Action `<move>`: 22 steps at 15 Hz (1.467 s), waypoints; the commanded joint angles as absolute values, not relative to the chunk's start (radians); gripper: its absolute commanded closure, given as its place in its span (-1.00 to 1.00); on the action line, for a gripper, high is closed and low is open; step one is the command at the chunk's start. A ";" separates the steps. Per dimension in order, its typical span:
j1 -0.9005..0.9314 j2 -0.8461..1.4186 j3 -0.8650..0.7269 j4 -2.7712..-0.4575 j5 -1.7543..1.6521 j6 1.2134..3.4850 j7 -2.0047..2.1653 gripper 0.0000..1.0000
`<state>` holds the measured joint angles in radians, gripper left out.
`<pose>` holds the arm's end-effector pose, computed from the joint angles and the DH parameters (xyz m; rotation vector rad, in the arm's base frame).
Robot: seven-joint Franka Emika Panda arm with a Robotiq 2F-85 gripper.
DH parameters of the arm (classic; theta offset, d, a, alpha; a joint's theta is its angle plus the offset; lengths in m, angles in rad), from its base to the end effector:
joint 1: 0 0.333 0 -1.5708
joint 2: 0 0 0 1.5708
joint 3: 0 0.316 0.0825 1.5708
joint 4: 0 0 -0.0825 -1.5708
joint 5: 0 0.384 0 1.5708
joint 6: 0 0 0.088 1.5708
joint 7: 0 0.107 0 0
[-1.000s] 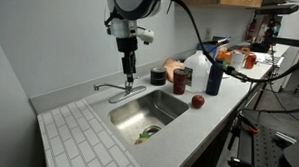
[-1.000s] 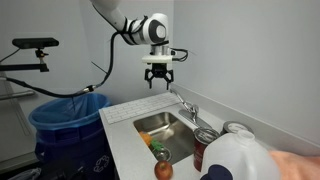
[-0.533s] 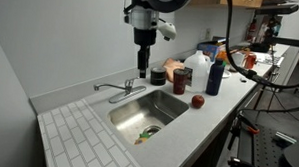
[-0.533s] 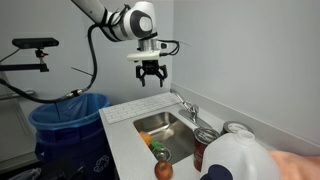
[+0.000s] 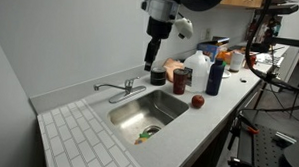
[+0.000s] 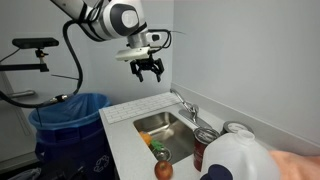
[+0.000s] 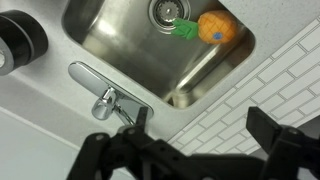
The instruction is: Turn the tap to the left
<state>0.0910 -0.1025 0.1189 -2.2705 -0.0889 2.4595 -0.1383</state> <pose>0.5170 0.1111 0.4305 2.9778 0.6195 0.4486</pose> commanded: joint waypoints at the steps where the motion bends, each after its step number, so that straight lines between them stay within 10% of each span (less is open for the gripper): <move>1: 0.094 -0.176 0.110 -2.347 -0.089 2.522 -0.104 -1.00; 22: 0.097 -0.162 0.111 -2.338 -0.090 2.512 -0.104 -1.00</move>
